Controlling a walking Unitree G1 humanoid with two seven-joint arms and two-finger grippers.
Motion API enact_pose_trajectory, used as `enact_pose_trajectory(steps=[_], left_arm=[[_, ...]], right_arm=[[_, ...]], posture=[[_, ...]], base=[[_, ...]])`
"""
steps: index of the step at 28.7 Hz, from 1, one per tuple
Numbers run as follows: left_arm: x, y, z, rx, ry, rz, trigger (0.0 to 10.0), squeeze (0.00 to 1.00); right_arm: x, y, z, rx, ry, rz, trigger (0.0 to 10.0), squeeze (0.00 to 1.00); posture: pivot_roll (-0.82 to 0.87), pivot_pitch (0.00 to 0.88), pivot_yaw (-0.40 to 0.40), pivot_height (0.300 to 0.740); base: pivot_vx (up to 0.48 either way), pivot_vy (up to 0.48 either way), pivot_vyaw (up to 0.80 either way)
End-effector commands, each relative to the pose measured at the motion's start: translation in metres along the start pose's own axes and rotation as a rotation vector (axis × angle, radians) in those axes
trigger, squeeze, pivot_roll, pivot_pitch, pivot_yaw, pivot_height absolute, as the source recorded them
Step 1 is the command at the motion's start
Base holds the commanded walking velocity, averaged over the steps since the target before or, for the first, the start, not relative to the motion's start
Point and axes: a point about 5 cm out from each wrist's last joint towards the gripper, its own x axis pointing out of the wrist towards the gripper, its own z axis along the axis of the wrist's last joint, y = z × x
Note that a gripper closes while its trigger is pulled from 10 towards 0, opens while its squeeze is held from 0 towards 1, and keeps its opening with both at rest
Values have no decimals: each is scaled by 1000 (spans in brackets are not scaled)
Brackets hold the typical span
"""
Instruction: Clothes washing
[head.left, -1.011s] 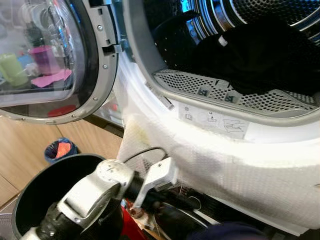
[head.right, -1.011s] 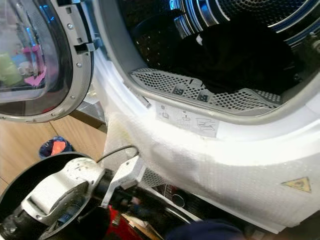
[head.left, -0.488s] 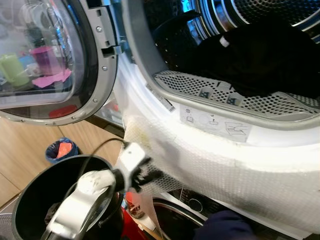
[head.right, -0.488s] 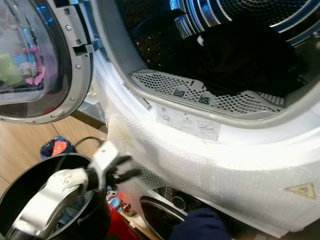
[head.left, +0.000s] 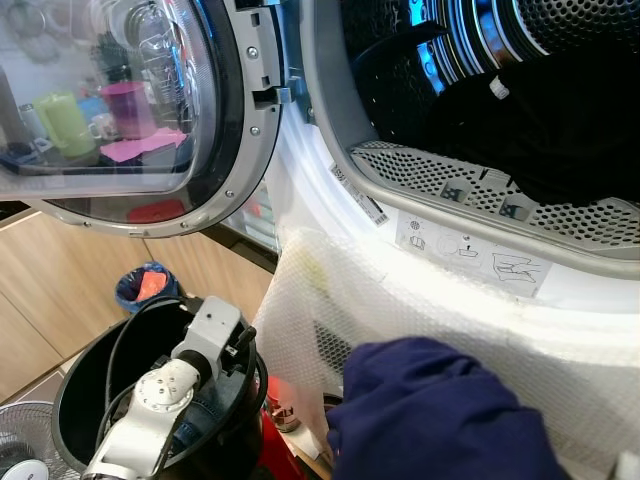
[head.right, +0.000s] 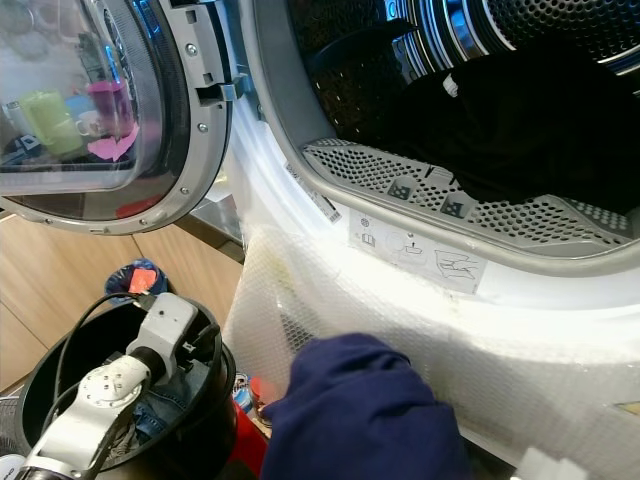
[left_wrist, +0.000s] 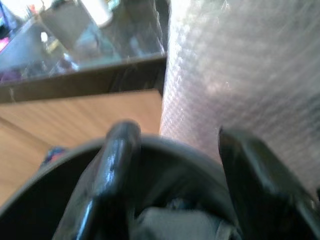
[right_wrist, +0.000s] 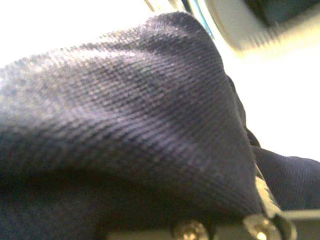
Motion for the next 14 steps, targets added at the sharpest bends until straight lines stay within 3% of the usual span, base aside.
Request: enact_pose_trajectory(steps=[1,4,9,10,14], left_arm=[[1,1,-4,10,10,29,10000,0],[4,-7,-8,-20,9,53,10000,0],[7,-14,-9,-23,-2,46,10000,0],[7,-15,-9,-26,-5,49,10000,0],[7,-15,-10,-30,-4,61,10000,0]], right_arm=[[17,11,28,-30,-116,102,0,0],[63,4,94,-106,-398,285,0,0],[95,-11,120,-159,-380,427,0,0],[109,-19,130,-167,-366,459,0,0],[132,-32,146,-205,-332,490,0,0]], posture=[[116,26,43,740],[104,21,34,740],[103,18,20,740],[107,16,15,740],[108,13,10,740]], base=[[0,0,0],[0,0,0],[0,0,0],[0,0,0],[0,0,0]])
